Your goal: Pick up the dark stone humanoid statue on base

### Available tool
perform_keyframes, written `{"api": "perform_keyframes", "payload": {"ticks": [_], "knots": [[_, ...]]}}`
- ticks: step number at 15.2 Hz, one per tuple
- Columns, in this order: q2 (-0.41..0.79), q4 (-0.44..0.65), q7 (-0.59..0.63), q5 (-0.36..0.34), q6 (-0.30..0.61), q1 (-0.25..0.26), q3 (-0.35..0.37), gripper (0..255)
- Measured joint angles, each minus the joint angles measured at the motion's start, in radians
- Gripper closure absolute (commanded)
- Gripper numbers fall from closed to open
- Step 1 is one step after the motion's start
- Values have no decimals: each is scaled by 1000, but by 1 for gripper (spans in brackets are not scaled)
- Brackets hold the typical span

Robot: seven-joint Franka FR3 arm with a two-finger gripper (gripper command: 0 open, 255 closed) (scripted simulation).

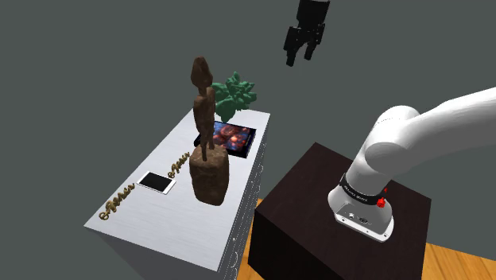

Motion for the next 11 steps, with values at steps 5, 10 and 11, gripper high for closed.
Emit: {"api": "perform_keyframes", "payload": {"ticks": [5, 10, 11], "knots": [[-11, -17, 156, 43, 19, -9, 92, 0], [13, -14, 429, 115, 61, -24, 259, 0], [29, 0, 486, 128, 68, -28, 296, 0]]}}
